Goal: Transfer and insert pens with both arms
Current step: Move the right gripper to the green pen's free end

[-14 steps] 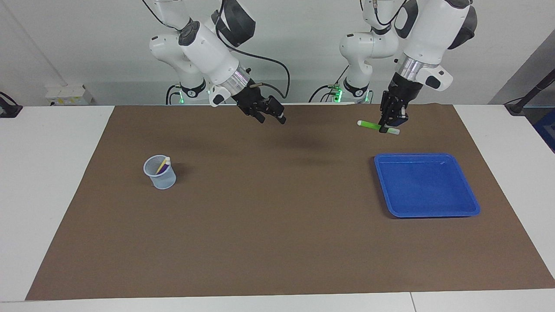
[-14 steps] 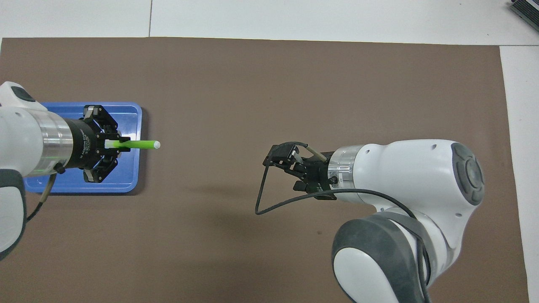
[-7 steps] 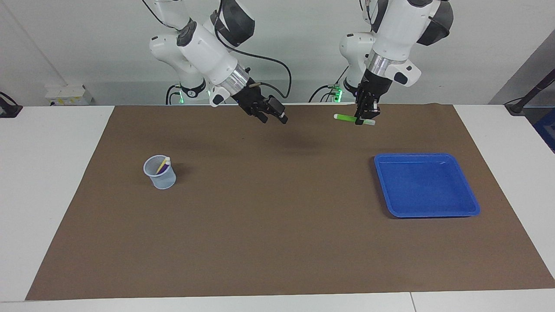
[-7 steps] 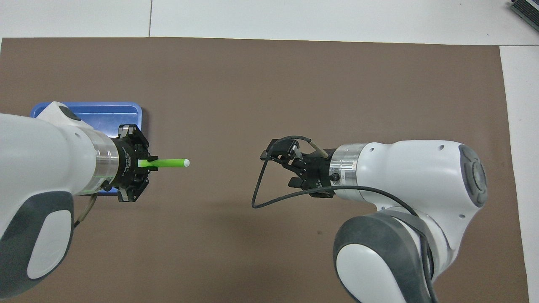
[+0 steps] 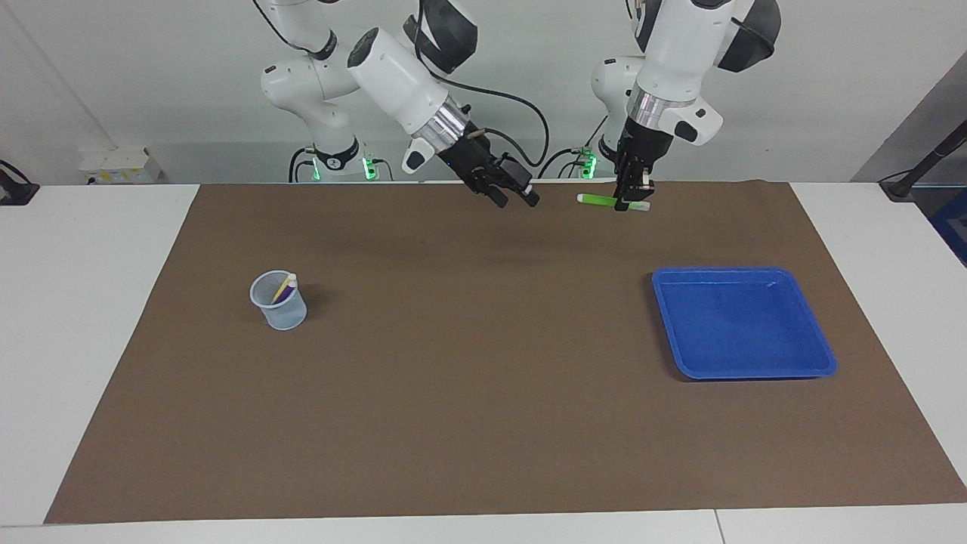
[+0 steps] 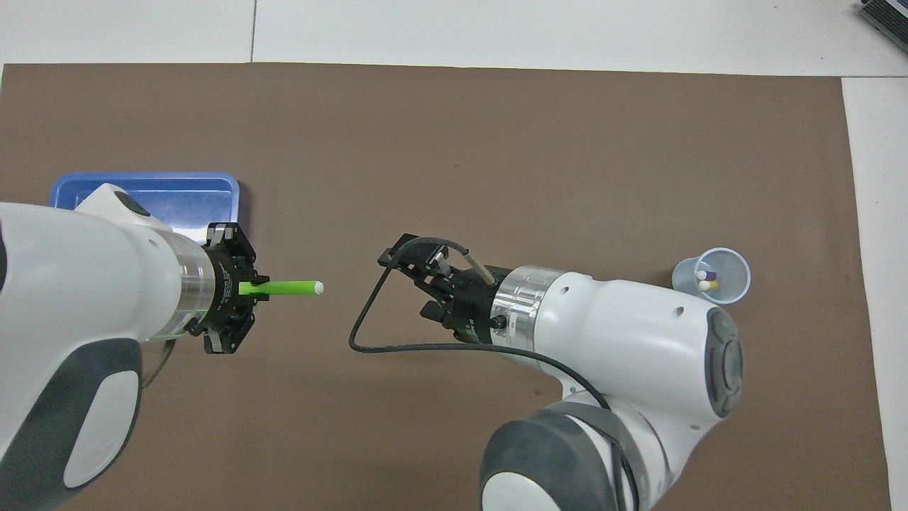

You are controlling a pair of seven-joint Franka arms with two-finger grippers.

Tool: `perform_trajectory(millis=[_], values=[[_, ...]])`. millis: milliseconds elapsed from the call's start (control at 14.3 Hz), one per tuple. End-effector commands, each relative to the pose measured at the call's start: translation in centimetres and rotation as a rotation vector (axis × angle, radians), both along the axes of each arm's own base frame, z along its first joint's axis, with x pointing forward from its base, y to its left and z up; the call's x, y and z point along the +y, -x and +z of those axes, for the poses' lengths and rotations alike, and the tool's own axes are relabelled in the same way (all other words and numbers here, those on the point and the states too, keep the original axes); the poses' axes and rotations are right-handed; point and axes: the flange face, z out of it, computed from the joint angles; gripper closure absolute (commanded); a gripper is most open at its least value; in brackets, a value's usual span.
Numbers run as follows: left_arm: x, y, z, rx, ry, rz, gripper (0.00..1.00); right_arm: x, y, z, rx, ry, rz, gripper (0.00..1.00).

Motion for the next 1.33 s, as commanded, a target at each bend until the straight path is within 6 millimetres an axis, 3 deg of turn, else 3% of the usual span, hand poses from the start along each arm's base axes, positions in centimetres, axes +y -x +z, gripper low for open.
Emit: perform_trajectory(millis=[0,210,419,629,769,978,1258], values=[[-0.5,1.2,0.1,0.000,-0.025,0.011,1.00,1.7,0.7,-0.1,0.008,-0.046,-0.022,0.00],[-0.6,1.2,0.2,-0.001,-0.024,0.020,1.00,3.7,1.8,0.9,-0.013,-0.098,-0.034,0.00],[-1.0,1.4,0.2,0.000,-0.023,0.024,1.00,4.6,1.5,1.2,0.018,-0.139,-0.070,0.00],[-1.1,1.5,0.4,-0.004,-0.020,0.029,1.00,6.3,0.9,0.4,0.005,-0.145,-0.076,0.00],[-1.2,1.5,0.5,-0.005,-0.019,0.031,1.00,8.0,1.7,-0.7,-0.024,-0.145,-0.090,0.02],[-1.3,1.6,0.5,-0.005,-0.019,0.031,1.00,8.6,1.9,-1.3,-0.037,-0.145,-0.102,0.22],[-1.3,1.6,0.6,-0.006,-0.018,0.037,1.00,8.8,1.7,-0.8,-0.041,-0.154,-0.102,0.37]])
